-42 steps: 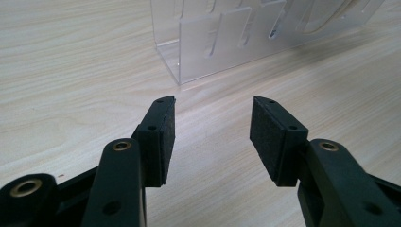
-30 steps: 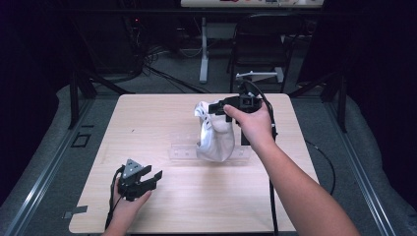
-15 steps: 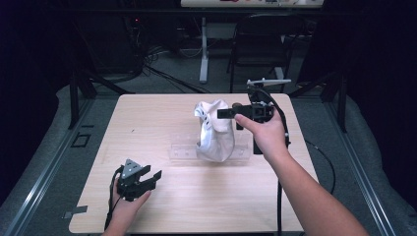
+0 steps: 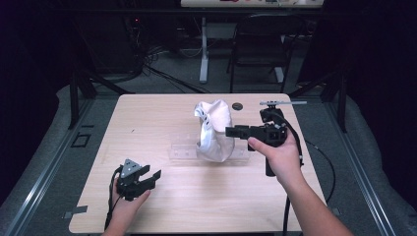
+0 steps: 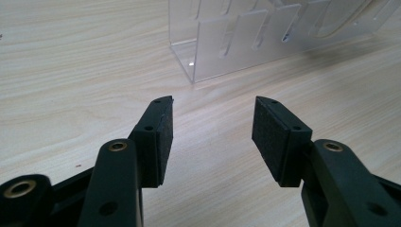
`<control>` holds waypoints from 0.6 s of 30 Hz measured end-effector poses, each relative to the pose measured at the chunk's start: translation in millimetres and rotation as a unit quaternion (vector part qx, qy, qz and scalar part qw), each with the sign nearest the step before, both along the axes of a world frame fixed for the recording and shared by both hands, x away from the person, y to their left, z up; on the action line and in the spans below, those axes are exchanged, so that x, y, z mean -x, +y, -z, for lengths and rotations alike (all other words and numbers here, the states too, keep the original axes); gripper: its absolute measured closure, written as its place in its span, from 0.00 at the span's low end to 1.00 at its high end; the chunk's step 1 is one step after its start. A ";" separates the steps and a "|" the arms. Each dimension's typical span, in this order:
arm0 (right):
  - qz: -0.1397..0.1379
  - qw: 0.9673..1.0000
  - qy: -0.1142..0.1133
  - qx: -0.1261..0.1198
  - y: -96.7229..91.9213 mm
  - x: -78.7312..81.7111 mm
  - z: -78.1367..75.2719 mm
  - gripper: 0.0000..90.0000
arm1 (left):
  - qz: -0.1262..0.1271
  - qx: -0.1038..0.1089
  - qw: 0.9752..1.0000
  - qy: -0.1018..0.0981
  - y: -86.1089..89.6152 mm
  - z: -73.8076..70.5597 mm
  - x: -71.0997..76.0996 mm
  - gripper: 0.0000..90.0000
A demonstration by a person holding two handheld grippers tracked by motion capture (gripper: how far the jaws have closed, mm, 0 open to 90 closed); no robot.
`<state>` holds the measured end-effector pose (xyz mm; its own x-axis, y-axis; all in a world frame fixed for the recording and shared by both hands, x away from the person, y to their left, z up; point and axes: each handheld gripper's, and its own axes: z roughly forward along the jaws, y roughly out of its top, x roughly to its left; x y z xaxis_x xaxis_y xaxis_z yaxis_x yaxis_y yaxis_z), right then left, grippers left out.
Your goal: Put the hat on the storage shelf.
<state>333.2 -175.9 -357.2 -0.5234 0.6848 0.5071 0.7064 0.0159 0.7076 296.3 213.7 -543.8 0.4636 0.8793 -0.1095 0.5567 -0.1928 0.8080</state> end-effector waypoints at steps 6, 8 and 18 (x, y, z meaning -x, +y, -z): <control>-0.018 1.000 -0.011 -0.002 1.6 17.6 14.5 0.56 | 0.001 0.001 1.000 -0.001 0.1 -0.3 -0.1 0.54; -0.026 1.000 -0.014 -0.001 2.9 23.4 19.1 0.56 | 0.002 -0.002 1.000 -0.002 0.3 0.0 -0.1 0.54; -0.010 0.999 -0.044 0.006 -1.0 46.6 35.4 0.55 | 0.011 -0.006 1.000 -0.003 -0.7 2.2 -0.8 0.53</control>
